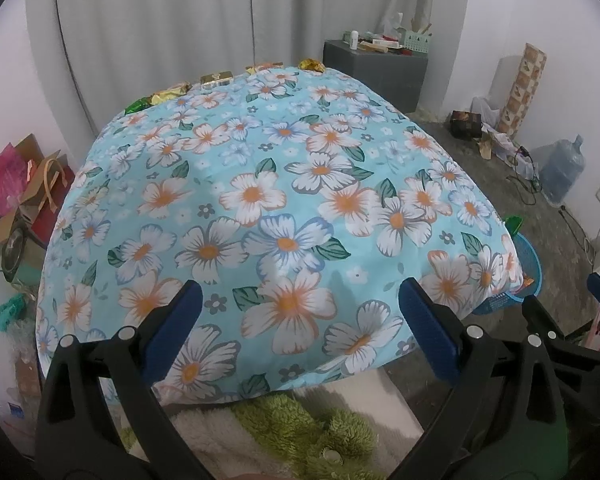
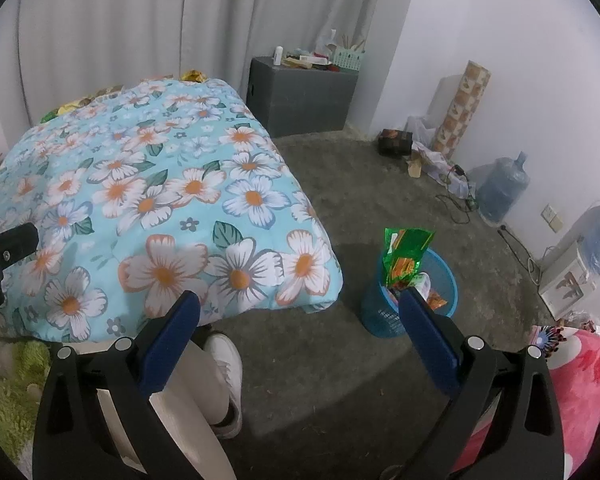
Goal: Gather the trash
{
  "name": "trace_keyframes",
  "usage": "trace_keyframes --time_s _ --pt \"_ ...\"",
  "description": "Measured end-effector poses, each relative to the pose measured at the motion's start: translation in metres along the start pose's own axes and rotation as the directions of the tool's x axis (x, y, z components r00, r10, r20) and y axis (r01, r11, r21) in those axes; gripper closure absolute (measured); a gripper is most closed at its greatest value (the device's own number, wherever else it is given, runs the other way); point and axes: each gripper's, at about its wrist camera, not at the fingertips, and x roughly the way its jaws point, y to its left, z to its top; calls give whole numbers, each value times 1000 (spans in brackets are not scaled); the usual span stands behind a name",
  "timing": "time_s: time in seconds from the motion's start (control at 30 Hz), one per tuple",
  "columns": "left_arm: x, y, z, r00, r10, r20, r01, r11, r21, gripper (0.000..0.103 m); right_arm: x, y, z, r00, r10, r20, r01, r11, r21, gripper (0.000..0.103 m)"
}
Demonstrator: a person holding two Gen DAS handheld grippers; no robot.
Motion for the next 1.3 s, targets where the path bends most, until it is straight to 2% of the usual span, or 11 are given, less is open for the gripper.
trace_keyframes --time_s 1.3 --pt "-1 2 -2 1000 9 -4 -9 1000 -13 9 0 2 0 1000 5 1 -5 1000 0 6"
